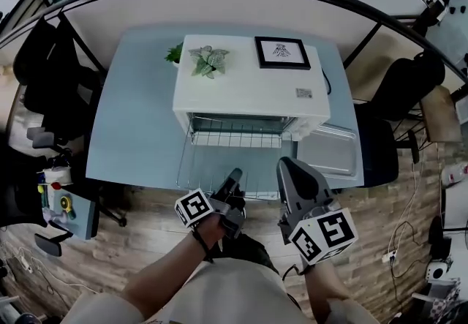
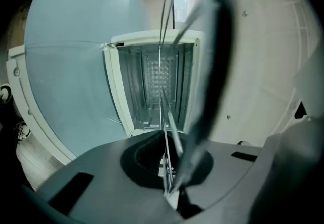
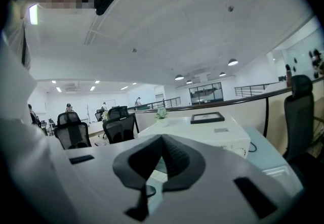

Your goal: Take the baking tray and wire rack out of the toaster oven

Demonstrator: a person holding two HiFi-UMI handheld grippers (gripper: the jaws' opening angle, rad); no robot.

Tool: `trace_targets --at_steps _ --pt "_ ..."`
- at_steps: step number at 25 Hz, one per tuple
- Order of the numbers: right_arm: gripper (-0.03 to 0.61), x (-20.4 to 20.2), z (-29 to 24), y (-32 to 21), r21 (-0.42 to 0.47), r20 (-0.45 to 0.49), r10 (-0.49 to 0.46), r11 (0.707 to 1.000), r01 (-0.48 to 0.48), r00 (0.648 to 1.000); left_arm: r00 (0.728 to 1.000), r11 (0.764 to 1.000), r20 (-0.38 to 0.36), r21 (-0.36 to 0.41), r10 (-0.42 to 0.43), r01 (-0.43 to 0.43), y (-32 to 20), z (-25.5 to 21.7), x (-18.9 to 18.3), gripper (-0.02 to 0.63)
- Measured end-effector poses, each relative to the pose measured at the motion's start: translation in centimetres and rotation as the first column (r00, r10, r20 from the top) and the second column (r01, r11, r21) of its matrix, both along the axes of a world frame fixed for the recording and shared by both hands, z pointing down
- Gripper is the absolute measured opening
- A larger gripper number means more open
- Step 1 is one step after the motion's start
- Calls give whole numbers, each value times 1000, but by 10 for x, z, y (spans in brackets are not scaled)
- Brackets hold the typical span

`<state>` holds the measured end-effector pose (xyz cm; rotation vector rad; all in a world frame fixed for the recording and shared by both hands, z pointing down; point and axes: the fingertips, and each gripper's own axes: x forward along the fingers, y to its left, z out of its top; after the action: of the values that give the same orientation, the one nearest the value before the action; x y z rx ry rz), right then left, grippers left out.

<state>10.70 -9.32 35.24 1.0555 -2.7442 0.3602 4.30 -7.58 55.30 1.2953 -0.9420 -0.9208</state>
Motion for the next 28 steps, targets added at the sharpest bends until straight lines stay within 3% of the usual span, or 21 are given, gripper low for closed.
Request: trace_targets --at_steps 6,12,16,23,28 --pt "3 -21 -7 3 10 3 -53 999 53 999 1000 1000 1 4 21 -21 28 -14 -6 3" --pt "3 -62 -10 8 19 4 -148 989 148 989 998 999 -49 9 -43 44 57 -17 -27 3" --pt "3 -97 -7 18 12 10 -225 974 225 974 992 993 -35 -9 -121 121 77 -12 -57 3" --pt "3 -163 -7 37 10 26 -377 926 377 926 960 960 7 -11 -281 281 107 -9 -124 3" --pt "3 -206 -9 49 12 47 -463 886 463 885 922 922 17 -15 -387 387 129 -10 -170 3"
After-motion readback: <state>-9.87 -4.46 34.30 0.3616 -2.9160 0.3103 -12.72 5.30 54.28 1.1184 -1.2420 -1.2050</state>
